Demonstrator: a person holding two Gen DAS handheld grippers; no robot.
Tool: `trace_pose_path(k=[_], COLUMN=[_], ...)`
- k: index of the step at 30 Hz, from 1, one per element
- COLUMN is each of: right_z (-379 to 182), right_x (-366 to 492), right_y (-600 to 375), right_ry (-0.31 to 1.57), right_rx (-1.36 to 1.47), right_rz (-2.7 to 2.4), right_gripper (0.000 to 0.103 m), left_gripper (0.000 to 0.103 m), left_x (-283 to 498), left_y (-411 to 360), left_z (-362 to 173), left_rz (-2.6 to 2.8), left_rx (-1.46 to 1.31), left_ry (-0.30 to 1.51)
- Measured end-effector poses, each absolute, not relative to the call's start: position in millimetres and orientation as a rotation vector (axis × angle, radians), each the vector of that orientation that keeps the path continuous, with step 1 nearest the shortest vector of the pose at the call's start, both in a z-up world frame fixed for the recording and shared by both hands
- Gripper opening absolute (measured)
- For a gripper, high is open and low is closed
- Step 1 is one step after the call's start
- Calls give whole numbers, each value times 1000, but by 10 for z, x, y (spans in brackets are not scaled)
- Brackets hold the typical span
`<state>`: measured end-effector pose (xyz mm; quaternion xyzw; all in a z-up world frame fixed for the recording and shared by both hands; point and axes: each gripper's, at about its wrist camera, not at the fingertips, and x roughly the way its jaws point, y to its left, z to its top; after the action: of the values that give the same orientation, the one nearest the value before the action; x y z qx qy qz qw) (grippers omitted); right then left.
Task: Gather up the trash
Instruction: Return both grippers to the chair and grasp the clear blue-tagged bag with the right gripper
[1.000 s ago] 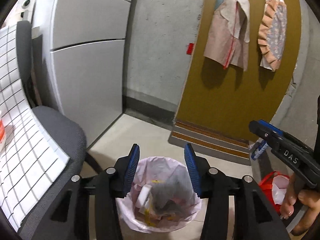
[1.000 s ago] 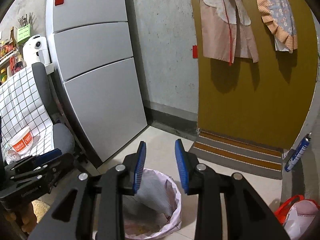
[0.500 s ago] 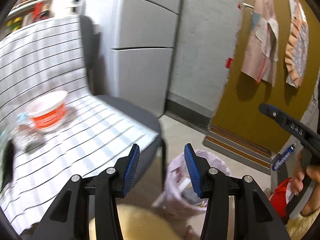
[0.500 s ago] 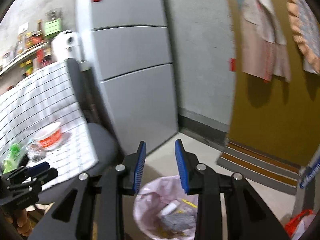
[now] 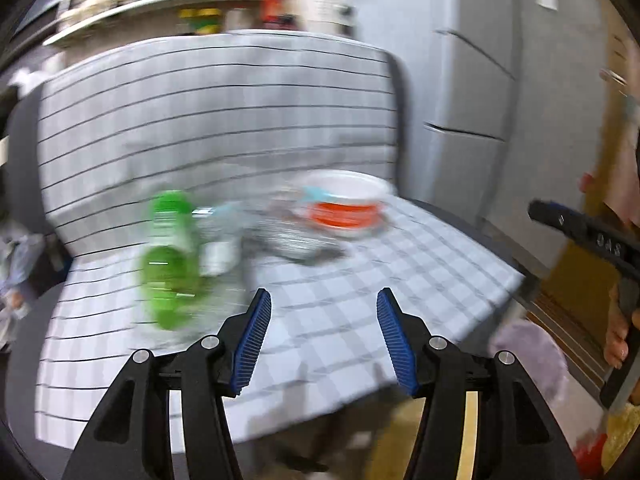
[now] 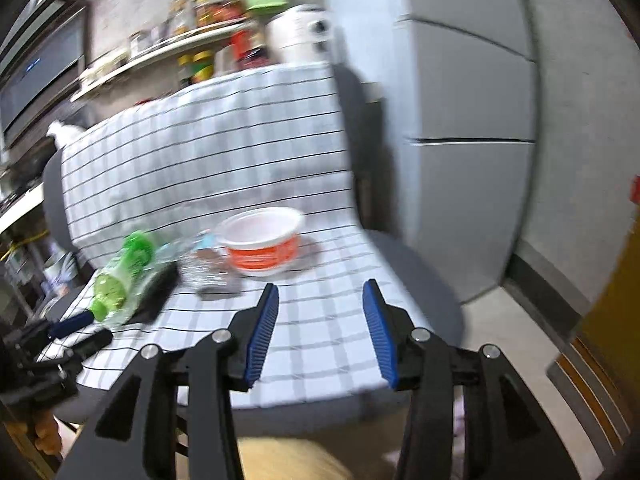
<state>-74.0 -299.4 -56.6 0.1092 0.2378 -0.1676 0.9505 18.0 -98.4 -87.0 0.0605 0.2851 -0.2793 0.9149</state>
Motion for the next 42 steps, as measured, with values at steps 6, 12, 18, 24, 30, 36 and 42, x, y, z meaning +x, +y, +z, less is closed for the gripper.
trace_pose_path(k=[6, 12, 18, 24, 30, 36, 42], right_z=[-732, -923, -1112, -1241, -1211, -745, -299], right_x=[14, 708, 1238, 1493, 1568, 1098, 245], right_y=[-2634, -2478, -2450, -2554, -2576, -2468, -2434], right_ry=[510, 563, 625, 628, 616, 490, 376], right_rx=[196, 286, 387, 523, 575, 412, 131], right_rz=[-212, -113, -79, -84, -91, -26, -124], right_gripper=[43, 70, 70, 70, 31, 2, 2], left_gripper=[56, 56, 56, 56, 56, 56, 56], left_x=[613, 894, 1004, 1055, 1007, 858, 683], left_y=[-477, -324, -321, -314, -376, -445, -750], left_z=[-873, -1004, -1064, -1114, -1140, -1104, -1017], left_rz=[-411, -363, -352, -351, -346, -355, -430], left_rx=[76, 40, 33, 18, 31, 61, 86], left_ry=[581, 615, 615, 618, 636, 637, 624])
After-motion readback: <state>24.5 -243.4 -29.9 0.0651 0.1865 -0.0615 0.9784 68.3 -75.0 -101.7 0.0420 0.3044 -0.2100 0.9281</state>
